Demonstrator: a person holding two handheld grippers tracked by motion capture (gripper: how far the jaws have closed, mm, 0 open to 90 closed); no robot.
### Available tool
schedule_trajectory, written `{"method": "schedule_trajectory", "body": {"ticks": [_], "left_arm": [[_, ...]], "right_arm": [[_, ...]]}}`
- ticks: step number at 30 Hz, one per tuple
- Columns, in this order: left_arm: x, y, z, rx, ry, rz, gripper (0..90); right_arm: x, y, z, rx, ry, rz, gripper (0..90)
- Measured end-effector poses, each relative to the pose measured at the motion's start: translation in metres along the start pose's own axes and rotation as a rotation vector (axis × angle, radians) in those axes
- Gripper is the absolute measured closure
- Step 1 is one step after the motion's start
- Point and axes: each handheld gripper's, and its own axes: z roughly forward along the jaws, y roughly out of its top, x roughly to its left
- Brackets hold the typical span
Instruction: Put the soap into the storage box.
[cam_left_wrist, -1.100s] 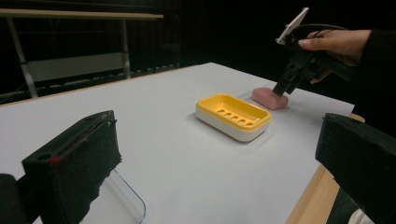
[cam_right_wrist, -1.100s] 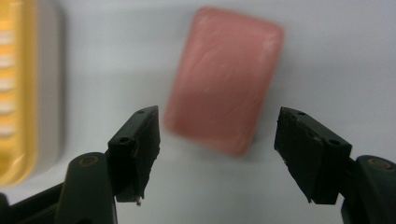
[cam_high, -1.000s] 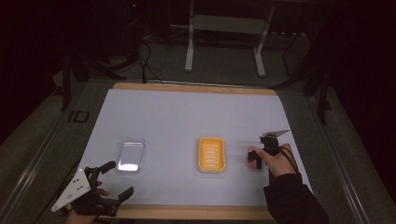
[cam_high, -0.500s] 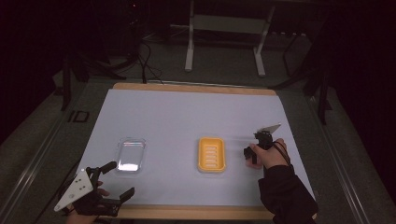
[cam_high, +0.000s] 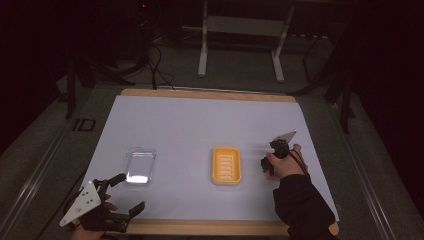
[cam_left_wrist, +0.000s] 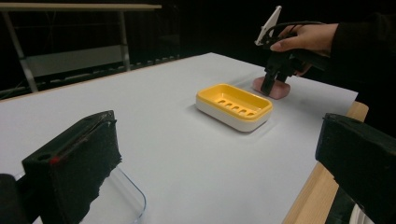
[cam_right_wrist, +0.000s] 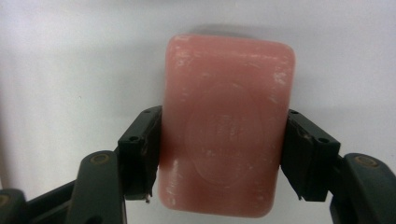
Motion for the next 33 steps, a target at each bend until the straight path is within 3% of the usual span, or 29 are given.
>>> {"method": "schedule_trajectory", "body": {"ticks": [5,16,29,33], "left_arm": [[0.0,0.0,0.0,0.002,-0.002,-0.002,0.0],[0.0,0.0,0.001,0.004,0.0,-0.001,0.0],[0.0,0.0,0.001,0.009,0.0,-0.001,0.0],[0.0,0.0,0.001,0.01,0.0,0.002,0.0]], "right_arm": [[0.001,0.001,-0.002,-0.015,-0.019,-0.035,37.3],[0.004,0.005,-0.019,-0.036,0.014,-0.069,37.5],[0.023,0.004,-0.044,-0.102,0.037,-0.119,37.6],[0.034,0.004,-0.053,-0.121,0.043,-0.141,37.6]]}}
